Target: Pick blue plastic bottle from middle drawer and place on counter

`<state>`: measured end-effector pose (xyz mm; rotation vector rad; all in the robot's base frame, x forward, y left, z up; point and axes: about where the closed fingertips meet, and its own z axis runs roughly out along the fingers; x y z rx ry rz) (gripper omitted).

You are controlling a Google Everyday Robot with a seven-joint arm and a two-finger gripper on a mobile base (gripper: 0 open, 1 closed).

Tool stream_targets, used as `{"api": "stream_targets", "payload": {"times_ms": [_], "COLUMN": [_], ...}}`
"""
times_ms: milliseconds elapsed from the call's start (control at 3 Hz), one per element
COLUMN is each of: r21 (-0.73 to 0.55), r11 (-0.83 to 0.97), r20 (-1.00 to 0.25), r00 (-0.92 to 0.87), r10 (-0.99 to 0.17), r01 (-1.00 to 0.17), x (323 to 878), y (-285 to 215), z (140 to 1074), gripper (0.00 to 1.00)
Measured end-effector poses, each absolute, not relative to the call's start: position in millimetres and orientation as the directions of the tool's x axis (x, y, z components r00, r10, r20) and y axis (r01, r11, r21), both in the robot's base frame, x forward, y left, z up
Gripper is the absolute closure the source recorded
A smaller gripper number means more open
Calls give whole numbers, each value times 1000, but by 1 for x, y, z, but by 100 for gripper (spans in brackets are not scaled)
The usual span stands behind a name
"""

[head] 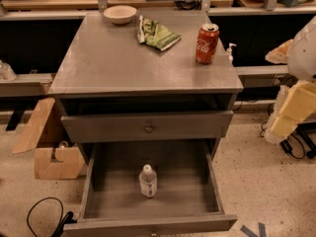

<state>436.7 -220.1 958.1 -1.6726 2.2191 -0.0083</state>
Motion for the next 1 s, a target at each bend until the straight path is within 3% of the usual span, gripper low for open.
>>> {"api": "stream_targets", "payload": {"times_ms": [333,667,1000], "r21": [-162,-143,-161], "r11": [321,373,392], "r20": [-421,-669,-823], "r00": [-229,-188,-96], "r10": [-878,-719,-559], "r01": [-933,-917,-906], "x": [433,444,464], "y": [-227,-231,-216], "z": [904,825,797], "gripper": [0,0,0]}}
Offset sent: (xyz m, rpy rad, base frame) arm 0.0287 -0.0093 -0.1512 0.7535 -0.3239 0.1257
